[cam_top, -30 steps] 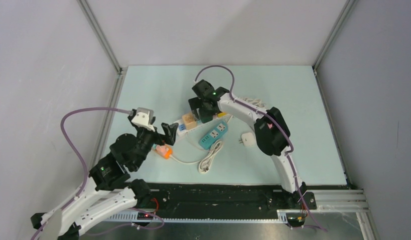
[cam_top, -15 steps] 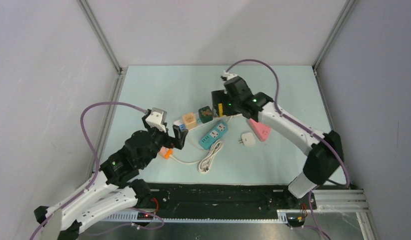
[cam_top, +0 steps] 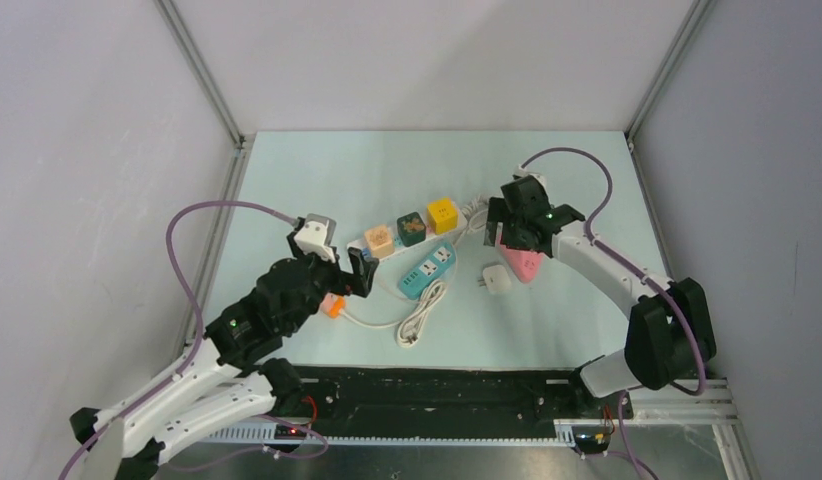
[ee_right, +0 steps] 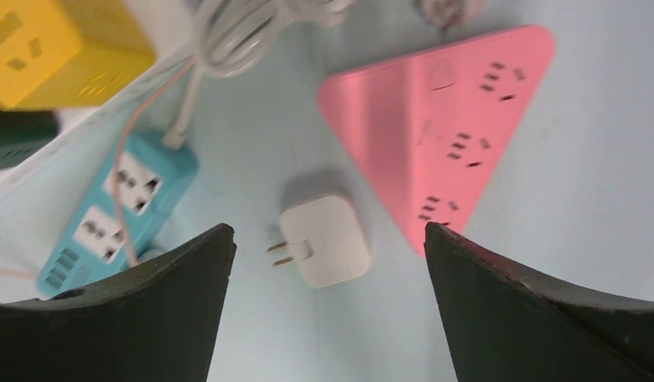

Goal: Insert the plug
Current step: Move the socket to the center of the board.

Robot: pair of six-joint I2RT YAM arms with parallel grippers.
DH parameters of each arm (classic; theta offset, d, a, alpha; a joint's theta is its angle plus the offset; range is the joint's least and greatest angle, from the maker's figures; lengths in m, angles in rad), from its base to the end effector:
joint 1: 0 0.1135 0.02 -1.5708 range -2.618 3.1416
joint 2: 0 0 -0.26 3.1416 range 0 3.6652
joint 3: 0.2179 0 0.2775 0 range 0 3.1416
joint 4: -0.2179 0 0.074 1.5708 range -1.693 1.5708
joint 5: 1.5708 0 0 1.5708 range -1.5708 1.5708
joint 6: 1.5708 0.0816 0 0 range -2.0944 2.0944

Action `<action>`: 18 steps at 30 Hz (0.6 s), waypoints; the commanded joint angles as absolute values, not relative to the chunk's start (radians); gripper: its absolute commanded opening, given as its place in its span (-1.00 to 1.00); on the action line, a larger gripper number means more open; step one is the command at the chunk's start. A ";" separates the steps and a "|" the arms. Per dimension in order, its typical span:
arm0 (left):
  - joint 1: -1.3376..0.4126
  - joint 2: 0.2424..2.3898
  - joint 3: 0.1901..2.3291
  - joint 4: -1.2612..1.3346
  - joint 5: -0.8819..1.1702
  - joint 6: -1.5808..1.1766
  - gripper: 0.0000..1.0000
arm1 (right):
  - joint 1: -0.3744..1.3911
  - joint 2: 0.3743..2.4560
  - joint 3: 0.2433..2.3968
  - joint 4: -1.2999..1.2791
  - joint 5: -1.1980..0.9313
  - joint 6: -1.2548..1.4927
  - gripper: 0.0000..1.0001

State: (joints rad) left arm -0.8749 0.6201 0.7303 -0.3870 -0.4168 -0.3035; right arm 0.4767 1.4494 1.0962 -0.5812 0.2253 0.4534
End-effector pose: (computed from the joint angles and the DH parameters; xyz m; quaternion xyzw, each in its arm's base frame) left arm 0.1626 -0.1431 0.3134 0.1004 0.7841 -0.1905 0.5820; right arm 0.3235 0.1466 0.2107 0.0242 0.9441 0.0440 0.3257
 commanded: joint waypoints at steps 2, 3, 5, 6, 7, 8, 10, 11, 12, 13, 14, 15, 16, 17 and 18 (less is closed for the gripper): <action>-0.873 0.614 0.710 -0.368 -0.449 -0.345 0.99 | 0.434 1.512 1.082 -0.488 0.314 0.407 0.89; -0.873 0.611 0.706 -0.368 -0.447 -0.353 1.00 | 0.428 1.519 1.081 -0.486 0.288 0.419 0.88; -0.873 0.611 0.701 -0.367 -0.445 -0.371 0.99 | 0.413 1.522 1.074 -0.474 0.239 0.445 0.86; -0.873 0.613 0.700 -0.367 -0.445 -0.379 0.99 | 0.410 1.510 1.061 -0.453 0.224 0.450 0.85; -0.873 0.621 0.695 -0.364 -0.440 -0.397 0.99 | 0.410 1.494 1.053 -0.442 0.198 0.458 0.84; -0.872 0.628 0.694 -0.361 -0.435 -0.405 0.99 | 0.411 1.486 1.041 -0.425 0.191 0.463 0.84; -0.873 0.672 0.691 -0.345 -0.411 -0.429 0.99 | 0.409 1.473 1.032 -0.417 0.187 0.479 0.83; -0.872 0.687 0.688 -0.320 -0.402 -0.446 0.99 | 0.409 1.469 1.031 -0.418 0.186 0.485 0.82; -0.871 0.724 0.685 -0.299 -0.369 -0.450 0.99 | 0.407 1.468 1.029 -0.420 0.185 0.488 0.81; -0.868 0.748 0.683 -0.249 -0.349 -0.447 0.99 | 0.407 1.467 1.028 -0.421 0.179 0.492 0.80; -0.867 0.801 0.686 -0.224 -0.299 -0.438 0.99 | 0.405 1.466 1.025 -0.425 0.177 0.494 0.79; -0.866 0.831 0.704 -0.181 -0.269 -0.402 0.99 | 0.404 1.463 1.020 -0.428 0.172 0.498 0.77; -0.865 0.896 0.715 -0.162 -0.211 -0.352 0.99 | 0.400 1.459 1.016 -0.435 0.170 0.502 0.76; -0.865 0.931 0.741 -0.126 -0.191 -0.324 0.98 | 0.389 1.450 1.004 -0.439 0.165 0.515 0.73; -0.866 1.003 0.754 -0.110 -0.153 -0.274 0.96 | 0.381 1.444 0.998 -0.439 0.159 0.531 0.71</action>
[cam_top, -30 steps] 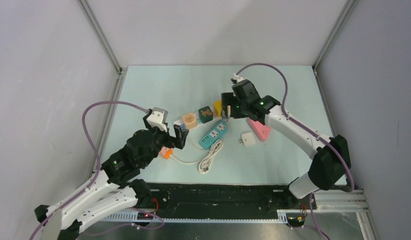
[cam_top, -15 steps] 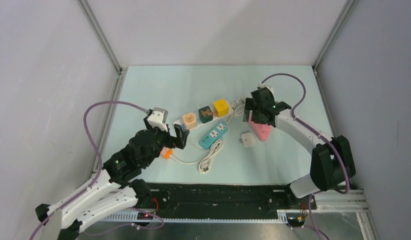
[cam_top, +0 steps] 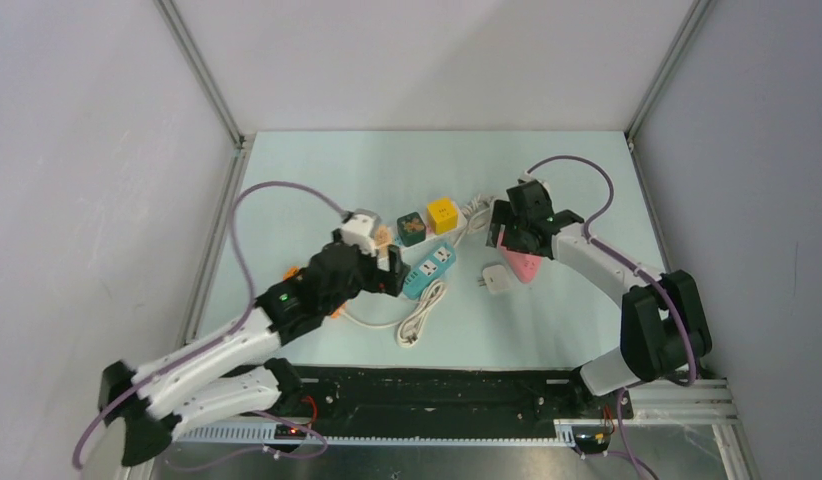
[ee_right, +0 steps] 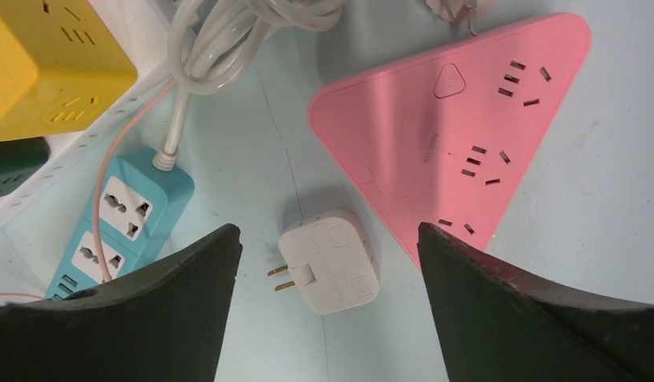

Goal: Insert the plug
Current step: Move the socket to the center of the board.

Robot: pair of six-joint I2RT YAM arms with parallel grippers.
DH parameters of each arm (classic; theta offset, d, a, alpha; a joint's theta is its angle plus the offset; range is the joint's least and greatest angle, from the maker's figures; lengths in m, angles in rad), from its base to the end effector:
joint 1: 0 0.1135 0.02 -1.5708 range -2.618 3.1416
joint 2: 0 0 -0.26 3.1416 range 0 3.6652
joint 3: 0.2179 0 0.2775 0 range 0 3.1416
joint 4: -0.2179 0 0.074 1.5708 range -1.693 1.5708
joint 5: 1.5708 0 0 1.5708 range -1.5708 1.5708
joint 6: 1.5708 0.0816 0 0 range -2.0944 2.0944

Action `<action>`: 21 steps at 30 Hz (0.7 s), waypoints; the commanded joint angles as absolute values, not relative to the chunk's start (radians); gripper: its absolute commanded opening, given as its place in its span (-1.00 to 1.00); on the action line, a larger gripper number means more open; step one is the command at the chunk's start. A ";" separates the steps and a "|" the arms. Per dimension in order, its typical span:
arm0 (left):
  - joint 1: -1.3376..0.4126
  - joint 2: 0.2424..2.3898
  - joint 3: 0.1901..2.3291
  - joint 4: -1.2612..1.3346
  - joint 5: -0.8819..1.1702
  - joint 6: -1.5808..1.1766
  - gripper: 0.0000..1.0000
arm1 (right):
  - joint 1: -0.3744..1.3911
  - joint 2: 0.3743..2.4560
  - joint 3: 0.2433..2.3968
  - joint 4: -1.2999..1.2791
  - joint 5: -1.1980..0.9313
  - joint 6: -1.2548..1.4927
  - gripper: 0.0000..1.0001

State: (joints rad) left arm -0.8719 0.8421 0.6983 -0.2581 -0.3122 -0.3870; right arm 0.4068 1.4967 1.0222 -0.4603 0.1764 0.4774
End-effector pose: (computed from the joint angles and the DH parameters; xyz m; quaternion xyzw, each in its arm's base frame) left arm 0.1885 -0.1854 0.2687 0.1145 0.8204 -0.2160 0.5169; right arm 0.3371 0.1296 0.1782 0.0609 0.9446 0.0576 0.3173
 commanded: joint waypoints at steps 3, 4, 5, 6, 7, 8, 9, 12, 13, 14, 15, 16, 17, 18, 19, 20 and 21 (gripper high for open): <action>-0.866 1.162 0.831 -0.051 -0.106 -0.219 0.80 | 0.317 1.400 0.950 -0.433 0.105 0.558 0.55; -0.865 1.236 0.845 -0.040 -0.099 -0.215 0.77 | 0.305 1.377 0.941 -0.430 0.085 0.563 0.53; -0.865 1.273 0.869 -0.022 -0.090 -0.214 0.70 | 0.296 1.364 0.928 -0.371 0.079 0.561 0.52; -0.867 1.337 0.889 -0.009 -0.064 -0.216 0.68 | 0.297 1.340 0.923 -0.393 0.058 0.546 0.52; -0.867 1.363 0.895 0.013 -0.047 -0.219 0.65 | 0.312 1.330 0.919 -0.398 0.043 0.534 0.53; -0.867 1.400 0.896 0.056 -0.018 -0.233 0.65 | 0.324 1.319 0.918 -0.392 0.003 0.512 0.53; -0.867 1.413 0.893 0.078 0.022 -0.243 0.65 | 0.351 1.316 0.919 -0.380 -0.015 0.507 0.54; -0.879 1.431 0.866 0.186 0.101 -0.274 0.75 | 0.383 1.329 0.918 -0.359 -0.078 0.549 0.53; -0.885 1.436 0.863 0.201 0.119 -0.277 0.76 | 0.393 1.335 0.919 -0.341 -0.094 0.557 0.51; -0.897 1.442 0.867 0.219 0.124 -0.279 0.77 | 0.396 1.349 0.919 -0.332 -0.115 0.579 0.49; -0.902 1.467 0.871 0.222 0.133 -0.278 0.77 | 0.397 1.355 0.919 -0.321 -0.120 0.595 0.45; -0.908 1.484 0.882 0.225 0.136 -0.280 0.73 | 0.396 1.368 0.919 -0.316 -0.126 0.627 0.41; -0.910 1.521 0.887 0.225 0.129 -0.285 0.69 | 0.396 1.373 0.919 -0.307 -0.129 0.641 0.30; -0.910 1.542 0.898 0.225 0.122 -0.303 0.58 | 0.395 1.381 0.919 -0.303 -0.132 0.670 0.24; -0.911 1.585 0.905 0.224 0.109 -0.312 0.53 | 0.395 1.386 0.919 -0.301 -0.133 0.682 0.12; -0.912 1.605 0.915 0.225 0.102 -0.331 0.45 | 0.396 1.389 0.919 -0.296 -0.132 0.705 0.03; -0.912 1.639 0.920 0.225 0.084 -0.354 0.41 | 0.397 1.392 0.919 -0.295 -0.127 0.722 0.01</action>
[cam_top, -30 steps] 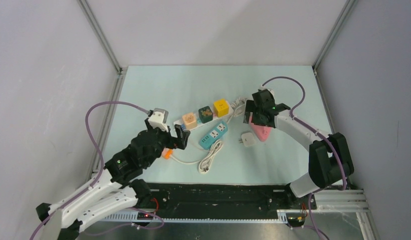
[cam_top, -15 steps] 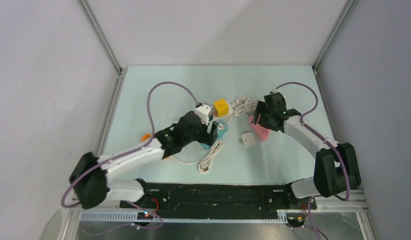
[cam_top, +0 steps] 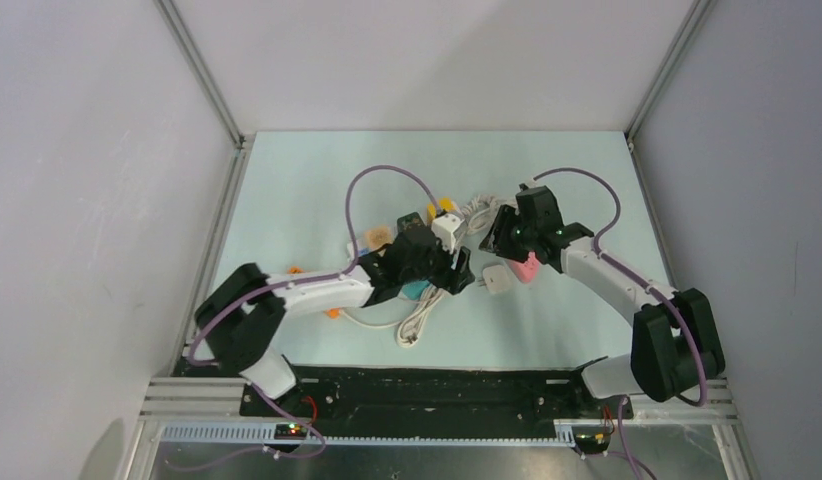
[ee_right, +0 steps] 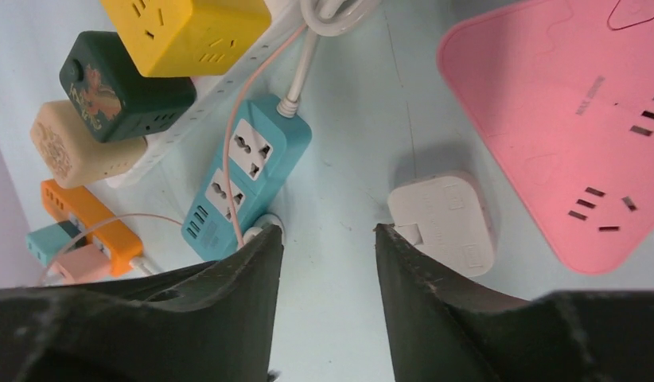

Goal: Insert the plug
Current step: Move the socket to the center of the board.

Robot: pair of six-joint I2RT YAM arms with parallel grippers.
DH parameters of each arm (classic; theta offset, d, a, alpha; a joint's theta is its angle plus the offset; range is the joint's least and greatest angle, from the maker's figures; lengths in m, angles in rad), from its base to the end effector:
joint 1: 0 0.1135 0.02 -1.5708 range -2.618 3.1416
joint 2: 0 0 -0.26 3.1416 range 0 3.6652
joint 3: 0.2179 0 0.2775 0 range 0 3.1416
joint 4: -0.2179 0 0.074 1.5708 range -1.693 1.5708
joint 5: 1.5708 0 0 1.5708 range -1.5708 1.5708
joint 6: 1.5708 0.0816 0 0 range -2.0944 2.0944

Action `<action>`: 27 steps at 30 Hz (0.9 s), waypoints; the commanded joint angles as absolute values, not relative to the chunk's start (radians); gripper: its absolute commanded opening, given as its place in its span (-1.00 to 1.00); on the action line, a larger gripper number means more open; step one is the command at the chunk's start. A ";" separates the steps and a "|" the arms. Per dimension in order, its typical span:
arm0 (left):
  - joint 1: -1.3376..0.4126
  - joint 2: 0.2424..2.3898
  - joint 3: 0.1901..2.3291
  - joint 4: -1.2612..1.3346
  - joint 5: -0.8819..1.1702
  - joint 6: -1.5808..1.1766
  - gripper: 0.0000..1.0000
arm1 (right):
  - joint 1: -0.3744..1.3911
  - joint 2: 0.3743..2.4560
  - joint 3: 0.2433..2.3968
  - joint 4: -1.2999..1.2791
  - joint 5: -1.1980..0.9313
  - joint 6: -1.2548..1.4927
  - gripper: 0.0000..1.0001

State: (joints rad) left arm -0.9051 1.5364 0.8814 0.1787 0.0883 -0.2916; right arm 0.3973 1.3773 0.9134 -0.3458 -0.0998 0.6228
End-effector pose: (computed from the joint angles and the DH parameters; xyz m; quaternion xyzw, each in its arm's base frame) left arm 0.2417 -0.3194 0.1847 0.2795 0.8064 -0.3240 0.4083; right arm 0.3161 0.1414 0.1887 0.0859 0.9235 0.2215 0.3011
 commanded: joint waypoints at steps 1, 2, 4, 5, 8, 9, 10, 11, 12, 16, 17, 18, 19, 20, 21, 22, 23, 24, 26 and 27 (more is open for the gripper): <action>-0.911 1.653 0.927 0.224 0.073 -0.366 0.32 | 0.398 1.393 0.919 -0.290 -0.126 0.727 -0.05; -0.911 1.675 0.929 0.224 0.034 -0.386 0.27 | 0.399 1.396 0.918 -0.288 -0.126 0.740 -0.06; -0.911 1.690 0.929 0.223 -0.033 -0.406 0.12 | 0.398 1.402 0.919 -0.280 -0.130 0.747 -0.08; -0.911 1.693 0.928 0.222 -0.072 -0.410 0.05 | 0.398 1.405 0.918 -0.269 -0.132 0.748 -0.08; -0.911 1.685 0.926 0.214 -0.120 -0.413 -0.20 | 0.401 1.431 0.919 -0.250 -0.151 0.760 -0.06; -0.910 1.679 0.921 0.212 -0.149 -0.415 -0.27 | 0.407 1.440 0.919 -0.237 -0.155 0.764 -0.04; -0.910 1.662 0.917 0.207 -0.163 -0.418 -0.46 | 0.417 1.459 0.919 -0.229 -0.162 0.776 -0.03; -0.909 1.650 0.906 0.204 -0.198 -0.420 -0.56 | 0.423 1.472 0.919 -0.208 -0.166 0.782 -0.02; -0.907 1.623 0.892 0.199 -0.215 -0.425 -0.69 | 0.436 1.500 0.919 -0.192 -0.181 0.800 -0.02; -0.880 1.531 0.828 0.173 -0.320 -0.450 -0.88 | 0.488 1.609 0.969 -0.171 -0.134 0.850 -0.01; -0.869 1.506 0.820 0.167 -0.334 -0.454 -0.90 | 0.500 1.623 0.981 -0.169 -0.116 0.853 0.01; -0.850 1.495 0.805 0.158 -0.336 -0.458 -0.91 | 0.524 1.651 1.012 -0.178 -0.068 0.858 0.02; -0.843 1.480 0.799 0.154 -0.332 -0.456 -0.92 | 0.537 1.665 1.026 -0.191 -0.044 0.861 0.04; -0.832 1.472 0.790 0.150 -0.332 -0.451 -0.92 | 0.552 1.690 1.052 -0.197 -0.014 0.871 0.06; -0.828 1.465 0.785 0.149 -0.335 -0.450 -0.92 | 0.557 1.714 1.061 -0.195 -0.007 0.882 0.09; -0.817 1.462 0.779 0.145 -0.336 -0.449 -0.92 | 0.563 1.725 1.077 -0.185 -0.002 0.888 0.11; -0.814 1.459 0.778 0.143 -0.335 -0.455 -0.92 | 0.564 1.747 1.084 -0.187 -0.001 0.897 0.16; -0.803 1.459 0.774 0.139 -0.333 -0.458 -0.93 | 0.568 1.757 1.097 -0.192 0.000 0.902 0.23; -0.786 1.459 0.766 0.138 -0.324 -0.475 -0.96 | 0.570 1.784 1.107 -0.193 0.024 0.916 0.29; -0.774 1.461 0.765 0.138 -0.320 -0.481 -0.97 | 0.570 1.798 1.109 -0.193 0.039 0.925 0.30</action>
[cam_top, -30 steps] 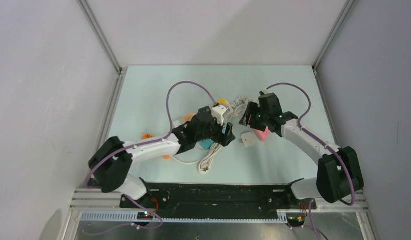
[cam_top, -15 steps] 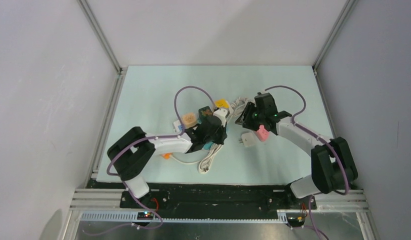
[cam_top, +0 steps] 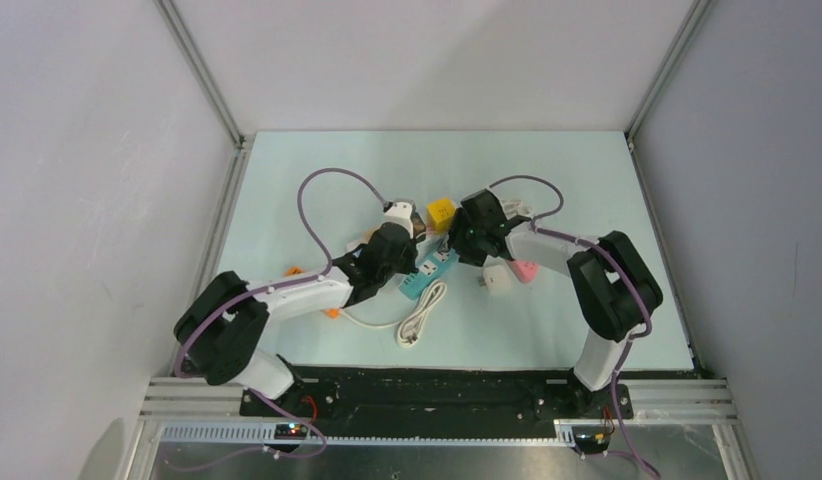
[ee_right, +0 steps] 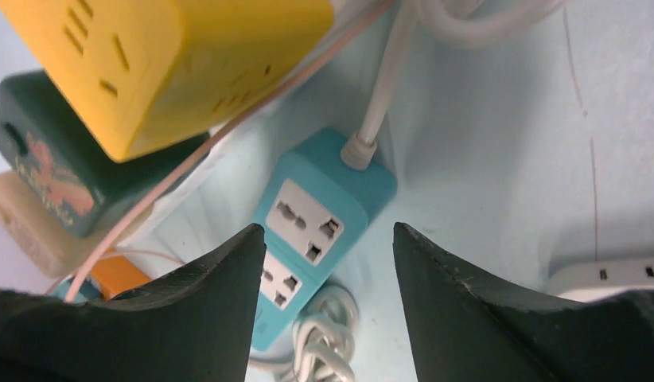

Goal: Insert the plug
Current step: Move the socket to the center of the board.

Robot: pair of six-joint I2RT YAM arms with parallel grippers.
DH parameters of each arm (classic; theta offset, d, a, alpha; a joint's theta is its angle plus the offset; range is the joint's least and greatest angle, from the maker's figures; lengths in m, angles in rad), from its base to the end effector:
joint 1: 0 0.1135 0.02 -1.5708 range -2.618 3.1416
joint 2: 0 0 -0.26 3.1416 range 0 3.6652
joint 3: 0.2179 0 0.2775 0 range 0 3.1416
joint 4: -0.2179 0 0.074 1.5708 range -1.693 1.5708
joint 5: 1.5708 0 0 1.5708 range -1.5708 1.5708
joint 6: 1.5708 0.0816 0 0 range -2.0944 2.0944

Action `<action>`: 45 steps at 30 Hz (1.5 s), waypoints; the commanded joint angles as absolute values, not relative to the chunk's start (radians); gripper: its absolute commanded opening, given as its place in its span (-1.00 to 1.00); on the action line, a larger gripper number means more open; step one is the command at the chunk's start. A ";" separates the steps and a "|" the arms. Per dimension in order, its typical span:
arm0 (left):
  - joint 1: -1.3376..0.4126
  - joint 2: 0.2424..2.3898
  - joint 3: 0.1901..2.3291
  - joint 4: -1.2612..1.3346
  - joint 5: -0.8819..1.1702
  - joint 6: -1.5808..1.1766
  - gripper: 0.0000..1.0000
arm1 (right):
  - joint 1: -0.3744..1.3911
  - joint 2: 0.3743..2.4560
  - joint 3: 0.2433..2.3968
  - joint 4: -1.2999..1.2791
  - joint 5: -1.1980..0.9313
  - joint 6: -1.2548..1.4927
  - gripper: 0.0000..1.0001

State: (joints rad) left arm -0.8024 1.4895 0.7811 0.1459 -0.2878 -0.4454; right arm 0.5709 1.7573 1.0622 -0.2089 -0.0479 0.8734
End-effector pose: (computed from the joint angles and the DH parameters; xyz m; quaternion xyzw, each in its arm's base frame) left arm 0.2755 -0.2517 0.1607 0.0857 0.8651 -0.1774 0.4614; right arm 0.3436 0.2253 0.1193 0.1346 0.9351 0.2332 0.2305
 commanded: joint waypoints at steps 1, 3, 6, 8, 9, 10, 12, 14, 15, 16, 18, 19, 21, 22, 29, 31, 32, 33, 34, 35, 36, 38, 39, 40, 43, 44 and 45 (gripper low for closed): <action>-0.770 1.463 0.765 0.138 -0.311 -0.482 -0.98 | 0.570 1.803 1.111 -0.196 0.049 0.930 0.31; -0.761 1.471 0.766 0.138 -0.304 -0.481 -1.00 | 0.572 1.815 1.110 -0.200 0.088 0.938 0.28; -0.748 1.481 0.768 0.138 -0.291 -0.484 -1.00 | 0.564 1.829 1.112 -0.207 0.166 0.946 0.18; -0.741 1.484 0.768 0.138 -0.279 -0.485 -1.00 | 0.558 1.847 1.125 -0.203 0.194 0.944 0.11; -0.739 1.487 0.772 0.138 -0.271 -0.485 -1.00 | 0.557 1.868 1.133 -0.208 0.198 0.941 0.03; -0.733 1.488 0.774 0.139 -0.264 -0.486 -1.00 | 0.553 1.880 1.154 -0.219 0.205 0.939 -0.02; -0.724 1.495 0.778 0.138 -0.255 -0.489 -1.00 | 0.545 1.909 1.181 -0.235 0.217 0.946 -0.12; -0.718 1.503 0.783 0.138 -0.246 -0.492 -1.00 | 0.539 1.930 1.192 -0.230 0.213 0.949 -0.15; -0.716 1.508 0.786 0.138 -0.243 -0.491 -1.00 | 0.538 1.945 1.201 -0.236 0.217 0.946 -0.15; -0.712 1.511 0.789 0.138 -0.237 -0.491 -1.00 | 0.537 1.953 1.220 -0.262 0.225 0.943 -0.16; -0.709 1.514 0.792 0.138 -0.230 -0.491 -1.00 | 0.535 1.972 1.240 -0.294 0.253 0.933 -0.15; -0.708 1.514 0.793 0.137 -0.228 -0.491 -1.00 | 0.536 1.978 1.245 -0.302 0.273 0.922 -0.17; -0.706 1.512 0.795 0.138 -0.222 -0.488 -1.00 | 0.539 1.979 1.250 -0.313 0.300 0.891 -0.32; -0.705 1.511 0.797 0.138 -0.220 -0.486 -1.00 | 0.542 1.979 1.254 -0.321 0.309 0.878 -0.47; -0.685 1.536 0.822 0.138 -0.226 -0.480 -0.99 | 0.521 1.920 1.272 -0.377 0.386 0.728 -1.00; -0.677 1.554 0.838 0.137 -0.229 -0.478 -1.00 | 0.476 1.898 1.291 -0.387 0.377 0.671 -1.00; -0.669 1.564 0.841 0.137 -0.230 -0.480 -1.00 | 0.438 1.889 1.303 -0.393 0.364 0.639 -1.00; -0.666 1.573 0.848 0.137 -0.232 -0.482 -1.00 | 0.419 1.888 1.329 -0.401 0.353 0.625 -1.00; -0.658 1.575 0.851 0.138 -0.231 -0.485 -1.00 | 0.383 1.891 1.361 -0.403 0.323 0.591 -1.00; -0.655 1.579 0.853 0.138 -0.230 -0.486 -1.00 | 0.368 1.907 1.382 -0.415 0.312 0.575 -1.00; -0.651 1.580 0.855 0.137 -0.230 -0.486 -1.00 | 0.340 1.922 1.439 -0.428 0.287 0.547 -1.00; -0.646 1.581 0.857 0.138 -0.235 -0.484 -1.00 | 0.312 1.976 1.528 -0.483 0.264 0.517 -1.00; -0.643 1.583 0.857 0.137 -0.236 -0.484 -1.00 | 0.304 2.007 1.552 -0.505 0.257 0.508 -1.00; -0.639 1.585 0.859 0.138 -0.234 -0.483 -1.00 | 0.289 2.021 1.593 -0.510 0.233 0.493 -1.00; -0.634 1.589 0.863 0.138 -0.227 -0.479 -1.00 | 0.271 2.062 1.641 -0.499 0.171 0.443 -0.90; -0.633 1.590 0.862 0.138 -0.225 -0.476 -0.99 | 0.271 2.065 1.656 -0.496 0.144 0.432 -0.78; -0.633 1.590 0.864 0.138 -0.223 -0.473 -0.99 | 0.275 2.064 1.659 -0.494 0.139 0.413 -0.51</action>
State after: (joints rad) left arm -0.6453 1.5852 0.8196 0.1162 -0.2134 -0.4725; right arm 0.2577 2.0361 1.6073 -0.4618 0.2199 0.5152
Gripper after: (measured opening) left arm 0.034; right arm 0.096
